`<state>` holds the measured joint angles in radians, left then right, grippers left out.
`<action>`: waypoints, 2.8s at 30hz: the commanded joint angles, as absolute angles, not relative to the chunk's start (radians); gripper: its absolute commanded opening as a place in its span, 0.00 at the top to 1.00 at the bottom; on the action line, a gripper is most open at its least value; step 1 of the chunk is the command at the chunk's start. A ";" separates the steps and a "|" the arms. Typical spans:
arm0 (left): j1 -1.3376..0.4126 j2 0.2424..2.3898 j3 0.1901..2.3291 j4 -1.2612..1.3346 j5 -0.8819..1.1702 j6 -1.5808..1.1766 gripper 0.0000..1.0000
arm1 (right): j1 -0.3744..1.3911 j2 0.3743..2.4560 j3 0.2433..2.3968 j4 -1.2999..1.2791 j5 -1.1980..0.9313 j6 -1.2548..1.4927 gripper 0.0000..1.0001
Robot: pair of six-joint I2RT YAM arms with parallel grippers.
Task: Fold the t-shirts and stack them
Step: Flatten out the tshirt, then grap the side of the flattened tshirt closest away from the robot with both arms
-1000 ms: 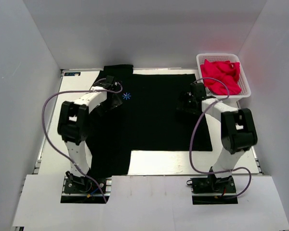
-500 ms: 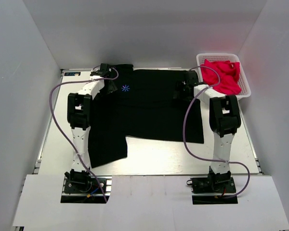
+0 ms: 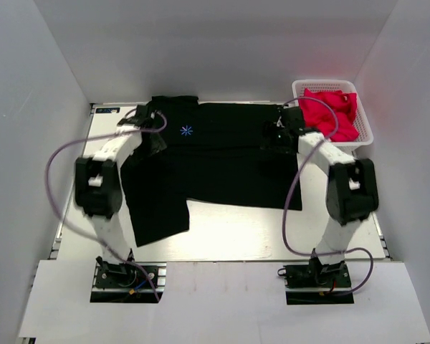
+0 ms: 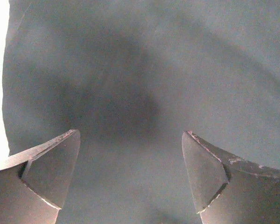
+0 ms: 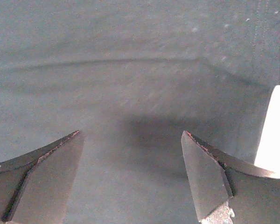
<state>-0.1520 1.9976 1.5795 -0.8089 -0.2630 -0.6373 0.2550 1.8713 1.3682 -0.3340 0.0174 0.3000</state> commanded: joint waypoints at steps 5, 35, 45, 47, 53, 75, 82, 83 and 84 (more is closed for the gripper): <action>-0.169 1.467 1.073 -1.050 -0.216 -0.888 0.00 | 0.281 1.588 1.088 -0.247 -0.037 0.347 0.10; -0.216 1.476 0.617 -0.853 -0.239 -1.103 0.50 | 0.247 1.250 0.720 -0.319 -0.005 0.526 0.10; -0.216 1.358 0.589 -0.882 -0.141 -1.075 1.00 | 0.213 1.201 0.615 -0.474 0.149 0.655 0.10; -0.216 1.333 0.589 -0.905 -0.141 -1.075 1.00 | 0.212 1.204 0.600 -0.474 0.137 0.667 0.10; -0.216 1.293 0.580 -0.896 -0.129 -1.057 1.00 | 0.199 1.253 0.555 -0.391 0.124 0.687 0.11; -0.225 1.042 0.723 -1.267 0.066 -1.009 1.00 | 0.192 1.005 0.575 -0.767 0.164 0.721 1.00; -0.225 1.068 0.799 -1.214 0.066 -0.979 1.00 | 0.195 1.051 0.632 -0.692 0.103 0.660 1.00; -0.225 1.068 0.819 -1.162 0.078 -0.951 1.00 | 0.199 1.060 0.670 -0.680 0.112 0.652 1.00; -0.225 1.068 0.831 -1.138 0.078 -0.951 1.00 | 0.196 1.066 0.679 -0.680 0.113 0.641 1.00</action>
<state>-0.2203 1.0767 0.7624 -1.2217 0.0578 -0.9886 0.1921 1.0527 0.5968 -0.6903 0.1238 0.6777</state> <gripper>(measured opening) 0.036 0.012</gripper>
